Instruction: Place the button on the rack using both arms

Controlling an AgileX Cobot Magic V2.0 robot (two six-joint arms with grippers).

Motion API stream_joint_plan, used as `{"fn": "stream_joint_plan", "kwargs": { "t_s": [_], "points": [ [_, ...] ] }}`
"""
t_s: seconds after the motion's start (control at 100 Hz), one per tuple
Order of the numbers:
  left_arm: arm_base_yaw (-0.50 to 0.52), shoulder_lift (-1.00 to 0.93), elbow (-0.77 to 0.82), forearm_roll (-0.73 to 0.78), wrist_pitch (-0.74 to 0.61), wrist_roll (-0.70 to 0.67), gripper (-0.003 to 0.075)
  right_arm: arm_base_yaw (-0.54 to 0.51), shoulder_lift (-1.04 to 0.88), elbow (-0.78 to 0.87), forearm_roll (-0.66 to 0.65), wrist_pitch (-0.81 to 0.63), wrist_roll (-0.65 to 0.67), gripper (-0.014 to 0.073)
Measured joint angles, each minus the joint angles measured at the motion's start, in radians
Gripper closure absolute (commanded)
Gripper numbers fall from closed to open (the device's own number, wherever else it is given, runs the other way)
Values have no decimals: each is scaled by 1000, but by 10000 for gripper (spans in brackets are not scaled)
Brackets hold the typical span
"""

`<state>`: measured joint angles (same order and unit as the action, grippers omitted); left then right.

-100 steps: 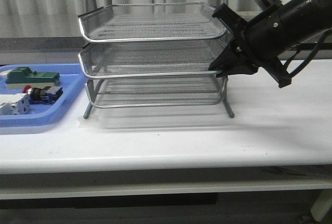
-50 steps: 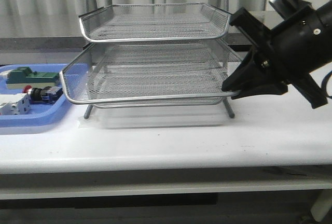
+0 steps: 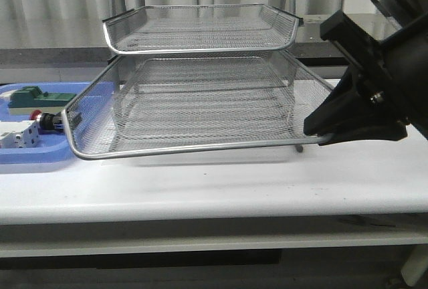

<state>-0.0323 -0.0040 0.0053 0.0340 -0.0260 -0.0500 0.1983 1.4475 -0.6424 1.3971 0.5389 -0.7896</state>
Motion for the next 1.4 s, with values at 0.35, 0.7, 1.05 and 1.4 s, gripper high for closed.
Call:
{"fn": "stream_joint_plan", "kwargs": {
  "t_s": [0.35, 0.7, 1.05, 1.4],
  "points": [
    [0, 0, 0, 0, 0, 0, 741, 0, -68, 4, -69, 0, -22, 137],
    [0, 0, 0, 0, 0, 0, 741, 0, -261, 4, -452, 19, 177, 137],
    [0, 0, 0, 0, 0, 0, 741, 0, -473, -98, -1128, 198, 662, 232],
    [0, 0, 0, 0, 0, 0, 741, 0, -739, -136, -1491, 425, 947, 232]
  ]
}}
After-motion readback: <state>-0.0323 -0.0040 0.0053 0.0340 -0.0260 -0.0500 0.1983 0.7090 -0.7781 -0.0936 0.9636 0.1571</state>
